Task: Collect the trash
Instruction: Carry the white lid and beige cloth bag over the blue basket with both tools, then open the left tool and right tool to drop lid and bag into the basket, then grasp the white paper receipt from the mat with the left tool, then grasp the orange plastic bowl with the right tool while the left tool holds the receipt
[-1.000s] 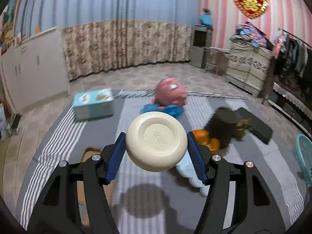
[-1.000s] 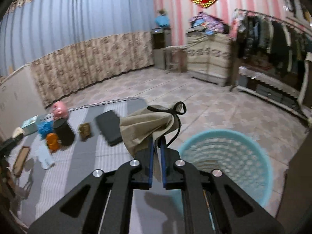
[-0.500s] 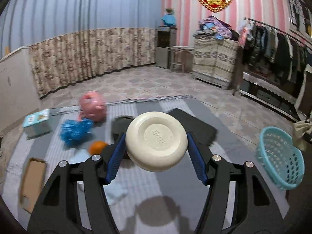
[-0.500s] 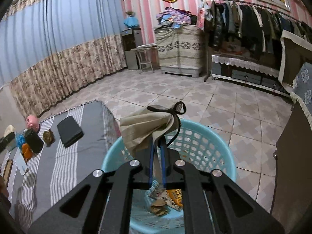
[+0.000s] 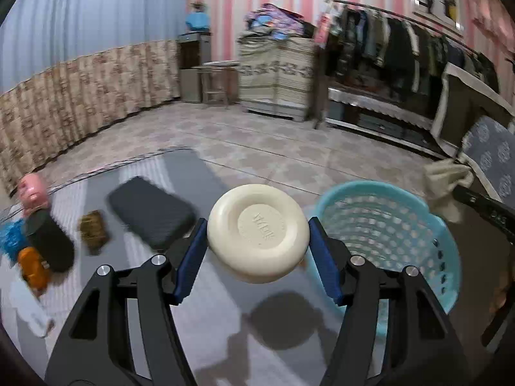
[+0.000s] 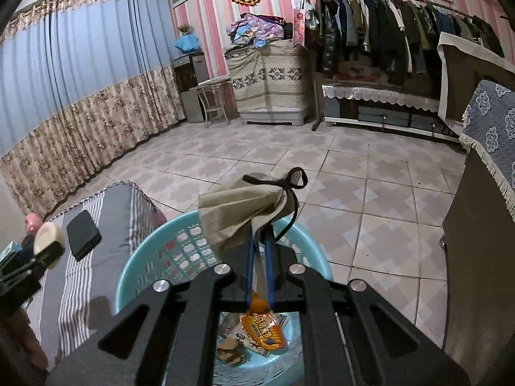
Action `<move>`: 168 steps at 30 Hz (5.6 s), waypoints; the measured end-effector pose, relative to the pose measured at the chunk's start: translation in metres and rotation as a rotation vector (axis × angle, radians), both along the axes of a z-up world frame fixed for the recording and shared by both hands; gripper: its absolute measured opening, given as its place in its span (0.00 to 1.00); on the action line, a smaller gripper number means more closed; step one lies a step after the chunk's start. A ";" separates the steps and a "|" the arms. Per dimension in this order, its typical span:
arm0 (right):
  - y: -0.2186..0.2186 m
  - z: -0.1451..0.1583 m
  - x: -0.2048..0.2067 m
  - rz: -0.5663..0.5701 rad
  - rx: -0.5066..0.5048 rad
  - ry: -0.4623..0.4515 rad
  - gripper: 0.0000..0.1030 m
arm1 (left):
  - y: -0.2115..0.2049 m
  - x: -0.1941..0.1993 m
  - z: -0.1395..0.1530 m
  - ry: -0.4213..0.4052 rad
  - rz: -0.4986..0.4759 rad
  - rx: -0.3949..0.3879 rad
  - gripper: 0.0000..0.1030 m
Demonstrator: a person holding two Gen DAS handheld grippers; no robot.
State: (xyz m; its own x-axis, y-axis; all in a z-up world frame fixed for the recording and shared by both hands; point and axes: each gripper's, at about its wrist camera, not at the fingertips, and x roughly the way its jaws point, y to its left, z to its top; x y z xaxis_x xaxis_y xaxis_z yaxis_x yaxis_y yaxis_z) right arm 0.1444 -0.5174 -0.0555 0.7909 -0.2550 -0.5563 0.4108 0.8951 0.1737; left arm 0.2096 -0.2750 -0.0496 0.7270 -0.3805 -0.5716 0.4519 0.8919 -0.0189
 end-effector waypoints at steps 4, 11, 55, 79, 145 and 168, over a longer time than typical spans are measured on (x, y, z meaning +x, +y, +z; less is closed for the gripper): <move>-0.004 -0.003 0.001 -0.012 0.003 0.012 0.07 | -0.036 -0.005 -0.008 0.013 -0.078 0.012 0.59; -0.003 -0.002 0.004 -0.006 0.014 0.026 0.07 | -0.073 -0.005 -0.015 0.029 -0.157 0.008 0.59; 0.042 -0.015 0.035 0.070 -0.013 0.118 0.80 | 0.093 0.008 0.047 -0.122 0.175 0.019 0.95; 0.072 -0.006 0.038 0.011 -0.016 0.082 0.94 | 0.251 -0.002 0.036 -0.098 0.404 -0.003 0.95; 0.308 -0.015 0.059 0.457 -0.182 0.128 0.96 | 0.394 0.005 0.012 0.114 0.400 -0.018 0.00; 0.507 -0.059 0.119 0.693 -0.166 0.300 0.62 | 0.503 -0.030 -0.003 0.094 0.513 -0.046 0.00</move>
